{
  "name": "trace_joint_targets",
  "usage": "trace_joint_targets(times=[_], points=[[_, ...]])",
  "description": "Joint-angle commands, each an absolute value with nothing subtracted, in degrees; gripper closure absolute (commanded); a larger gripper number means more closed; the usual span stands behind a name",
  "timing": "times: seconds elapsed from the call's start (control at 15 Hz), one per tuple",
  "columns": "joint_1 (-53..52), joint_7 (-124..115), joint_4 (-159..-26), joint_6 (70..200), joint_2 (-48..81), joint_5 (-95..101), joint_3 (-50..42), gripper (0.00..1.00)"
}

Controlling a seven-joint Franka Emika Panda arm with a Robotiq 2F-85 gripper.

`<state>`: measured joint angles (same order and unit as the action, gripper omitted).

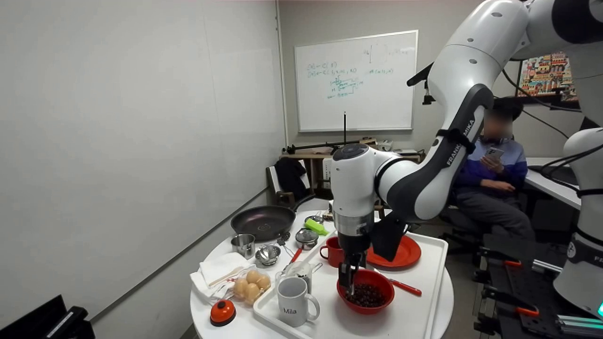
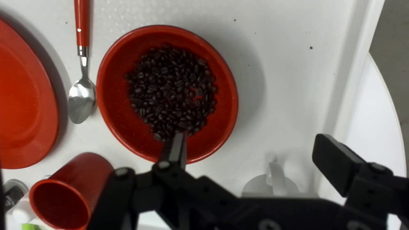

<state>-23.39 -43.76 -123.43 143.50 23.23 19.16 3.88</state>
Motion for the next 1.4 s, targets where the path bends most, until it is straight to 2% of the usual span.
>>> trace_joint_targets(times=[0.0,0.33,0.73,1.33], points=[[-20.4,-46.41,-129.68,147.29,15.26,16.37,2.09,0.0],[-14.73,-48.07,-129.96,145.26,10.15,8.58,1.61,0.0],[-15.01,-50.94,-127.51,145.46,13.83,10.55,1.62,0.0],[-14.35,-66.9,-126.79,155.76,16.74,-0.52,1.8,0.0]])
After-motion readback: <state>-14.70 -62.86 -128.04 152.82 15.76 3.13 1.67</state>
